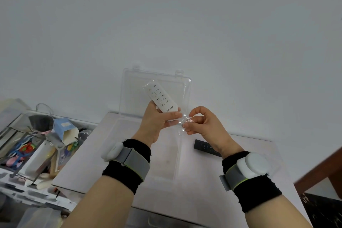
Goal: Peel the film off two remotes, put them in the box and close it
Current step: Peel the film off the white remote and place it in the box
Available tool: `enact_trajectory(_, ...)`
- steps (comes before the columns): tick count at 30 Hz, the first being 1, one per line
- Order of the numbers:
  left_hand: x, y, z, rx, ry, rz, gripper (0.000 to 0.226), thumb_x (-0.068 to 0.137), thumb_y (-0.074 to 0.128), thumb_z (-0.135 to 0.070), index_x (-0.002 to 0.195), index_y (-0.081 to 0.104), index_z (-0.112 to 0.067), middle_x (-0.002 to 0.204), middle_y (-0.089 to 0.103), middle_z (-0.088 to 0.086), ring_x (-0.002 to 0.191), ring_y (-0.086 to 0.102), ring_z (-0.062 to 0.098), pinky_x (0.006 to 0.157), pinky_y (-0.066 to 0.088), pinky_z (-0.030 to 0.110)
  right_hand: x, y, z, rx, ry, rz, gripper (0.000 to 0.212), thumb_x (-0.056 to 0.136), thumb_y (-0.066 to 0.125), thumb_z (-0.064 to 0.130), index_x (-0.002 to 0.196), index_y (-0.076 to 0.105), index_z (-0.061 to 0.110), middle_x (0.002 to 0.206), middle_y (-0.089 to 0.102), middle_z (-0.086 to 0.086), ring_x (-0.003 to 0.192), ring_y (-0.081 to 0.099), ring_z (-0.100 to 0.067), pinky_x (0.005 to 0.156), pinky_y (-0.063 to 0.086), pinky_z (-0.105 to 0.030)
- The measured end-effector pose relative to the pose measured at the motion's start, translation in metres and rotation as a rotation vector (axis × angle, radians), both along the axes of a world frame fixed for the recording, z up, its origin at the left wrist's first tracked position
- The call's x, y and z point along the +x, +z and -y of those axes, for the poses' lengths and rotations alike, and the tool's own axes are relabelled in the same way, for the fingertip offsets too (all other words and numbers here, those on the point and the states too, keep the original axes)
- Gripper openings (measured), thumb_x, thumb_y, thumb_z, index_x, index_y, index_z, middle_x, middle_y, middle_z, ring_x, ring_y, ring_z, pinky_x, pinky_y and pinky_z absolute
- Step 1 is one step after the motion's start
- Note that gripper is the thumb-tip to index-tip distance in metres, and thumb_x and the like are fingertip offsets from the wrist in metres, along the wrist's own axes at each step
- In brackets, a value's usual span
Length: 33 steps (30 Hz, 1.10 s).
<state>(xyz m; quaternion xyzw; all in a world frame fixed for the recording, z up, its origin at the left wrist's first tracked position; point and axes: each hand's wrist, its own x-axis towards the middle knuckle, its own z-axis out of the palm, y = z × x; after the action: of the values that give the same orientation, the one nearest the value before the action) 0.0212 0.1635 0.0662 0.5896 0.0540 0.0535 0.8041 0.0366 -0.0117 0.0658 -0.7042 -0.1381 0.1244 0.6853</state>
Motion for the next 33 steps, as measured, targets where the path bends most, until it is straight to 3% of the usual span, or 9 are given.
enact_trajectory(6, -0.003, -0.001, 0.002, -0.004, -0.001, -0.007, 0.048, 0.076, 0.074, 0.009, 0.114, 0.049, -0.005, 0.099, 0.071, 0.018, 0.080, 0.074, 0.028, 0.063, 0.059, 0.033, 0.002, -0.001, -0.002, -0.070, -0.015, 0.012, 0.035, 0.078, 0.071, -0.009, 0.092, 0.047, 0.012, 0.074, 0.065, -0.019, 0.054, 0.059, -0.018, 0.057, 0.052, -0.027)
enact_trajectory(11, -0.007, -0.004, -0.001, -0.017, 0.007, -0.021, 0.051, 0.077, 0.074, 0.005, 0.120, 0.048, -0.003, 0.102, 0.072, 0.020, 0.084, 0.074, 0.030, 0.063, 0.058, 0.033, 0.005, -0.005, -0.007, -0.121, -0.027, 0.027, 0.038, 0.077, 0.069, -0.013, 0.089, 0.043, 0.012, 0.058, 0.063, 0.002, 0.051, 0.053, -0.016, 0.052, 0.045, -0.025)
enact_trajectory(15, -0.007, -0.007, -0.018, -0.219, 0.136, -0.084, 0.021, 0.088, 0.066, -0.006, 0.107, 0.060, -0.008, 0.102, 0.071, 0.014, 0.087, 0.072, 0.030, 0.074, 0.061, 0.039, 0.005, -0.011, -0.013, -0.017, -0.073, -0.056, 0.031, 0.080, 0.068, -0.010, 0.099, 0.050, 0.007, 0.071, 0.061, -0.009, 0.061, 0.059, -0.022, 0.065, 0.056, -0.029)
enact_trajectory(18, -0.010, -0.010, -0.038, -0.299, 0.242, -0.135, 0.009, 0.091, 0.063, -0.008, 0.100, 0.062, -0.011, 0.096, 0.069, 0.009, 0.084, 0.070, 0.024, 0.069, 0.061, 0.035, 0.004, -0.016, -0.023, 0.157, -0.097, -0.218, 0.029, 0.084, 0.065, -0.009, 0.108, 0.052, 0.002, 0.076, 0.062, -0.012, 0.067, 0.069, -0.025, 0.074, 0.062, -0.036)
enact_trajectory(23, -0.024, -0.028, -0.061, -0.342, 0.326, -0.280, 0.025, 0.093, 0.059, -0.001, 0.117, 0.056, -0.003, 0.095, 0.066, 0.013, 0.085, 0.066, 0.026, 0.072, 0.056, 0.041, 0.003, -0.028, -0.051, -0.011, -0.139, -0.234, 0.031, 0.082, 0.068, -0.006, 0.109, 0.053, -0.004, 0.086, 0.060, -0.015, 0.063, 0.070, -0.027, 0.062, 0.062, -0.032)
enact_trajectory(25, -0.028, -0.038, -0.067, -0.370, 0.324, -0.351, 0.035, 0.094, 0.056, 0.000, 0.129, 0.051, 0.000, 0.095, 0.064, 0.016, 0.086, 0.064, 0.030, 0.079, 0.051, 0.045, 0.002, -0.036, -0.063, -0.160, -0.163, -0.239, 0.032, 0.080, 0.065, -0.007, 0.110, 0.053, -0.002, 0.087, 0.058, -0.014, 0.070, 0.070, -0.031, 0.072, 0.062, -0.042)
enact_trajectory(27, -0.032, -0.046, -0.070, -0.416, 0.318, -0.419, 0.038, 0.096, 0.053, -0.001, 0.133, 0.047, 0.003, 0.108, 0.064, 0.022, 0.103, 0.063, 0.037, 0.085, 0.048, 0.047, 0.001, -0.044, -0.075, -0.233, -0.155, -0.278, 0.037, 0.081, 0.061, -0.007, 0.117, 0.050, 0.000, 0.089, 0.057, -0.013, 0.078, 0.066, -0.031, 0.081, 0.060, -0.048)
enact_trajectory(30, -0.034, -0.056, -0.074, -0.513, 0.341, -0.487, 0.038, 0.098, 0.049, -0.001, 0.136, 0.044, 0.003, 0.134, 0.054, 0.028, 0.125, 0.052, 0.043, 0.091, 0.046, 0.052, 0.001, -0.051, -0.088, -0.210, -0.136, -0.358, 0.046, 0.087, 0.056, -0.006, 0.130, 0.043, 0.004, 0.090, 0.055, -0.009, 0.085, 0.063, -0.029, 0.080, 0.060, -0.041)
enact_trajectory(33, -0.036, -0.066, -0.076, -0.597, 0.379, -0.550, 0.040, 0.099, 0.047, -0.001, 0.139, 0.042, 0.000, 0.138, 0.052, 0.024, 0.129, 0.049, 0.041, 0.090, 0.043, 0.053, -0.002, -0.056, -0.102, -0.106, -0.147, -0.506, 0.051, 0.089, 0.057, -0.001, 0.136, 0.037, 0.003, 0.098, 0.052, -0.009, 0.098, 0.063, -0.031, 0.085, 0.057, -0.040)
